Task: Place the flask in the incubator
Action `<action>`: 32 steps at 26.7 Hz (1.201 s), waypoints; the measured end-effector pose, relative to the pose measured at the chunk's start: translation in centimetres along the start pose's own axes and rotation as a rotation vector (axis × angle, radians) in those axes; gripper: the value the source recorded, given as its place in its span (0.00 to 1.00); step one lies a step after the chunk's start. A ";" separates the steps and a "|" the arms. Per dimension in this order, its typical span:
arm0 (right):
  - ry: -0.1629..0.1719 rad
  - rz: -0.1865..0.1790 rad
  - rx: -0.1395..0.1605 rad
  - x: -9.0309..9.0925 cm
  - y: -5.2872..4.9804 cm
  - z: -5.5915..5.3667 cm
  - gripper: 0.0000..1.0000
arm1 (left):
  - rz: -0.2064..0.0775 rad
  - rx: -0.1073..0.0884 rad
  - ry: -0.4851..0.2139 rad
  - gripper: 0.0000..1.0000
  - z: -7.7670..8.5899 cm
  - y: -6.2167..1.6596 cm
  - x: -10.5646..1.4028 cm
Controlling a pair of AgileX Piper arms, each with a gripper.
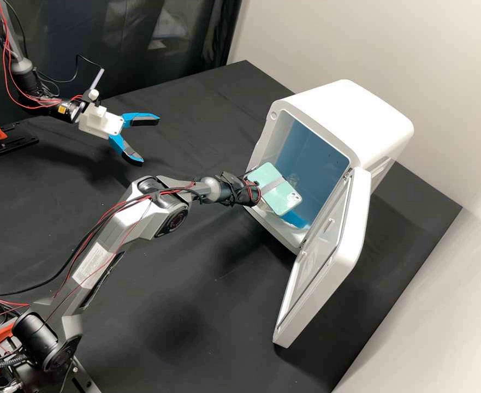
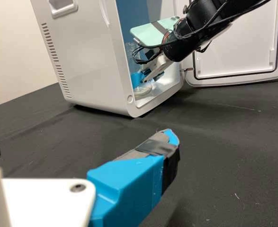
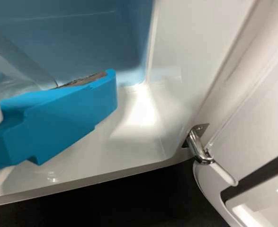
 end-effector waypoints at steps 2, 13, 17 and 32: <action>-0.012 -0.005 0.010 0.1 0.0 0.5 1.00 | 0.000 0.002 0.000 1.00 0.0 0.00 0.0; -0.035 -0.005 0.082 -0.4 1.0 1.8 1.00 | 0.000 0.008 0.003 1.00 -0.1 0.01 0.0; -0.033 -0.012 0.081 -0.5 1.3 2.4 1.00 | 0.000 0.008 0.003 1.00 -0.1 0.01 0.0; -0.018 -0.021 0.100 -1.1 1.4 3.2 1.00 | -0.009 0.012 0.032 1.00 -0.6 -0.20 0.0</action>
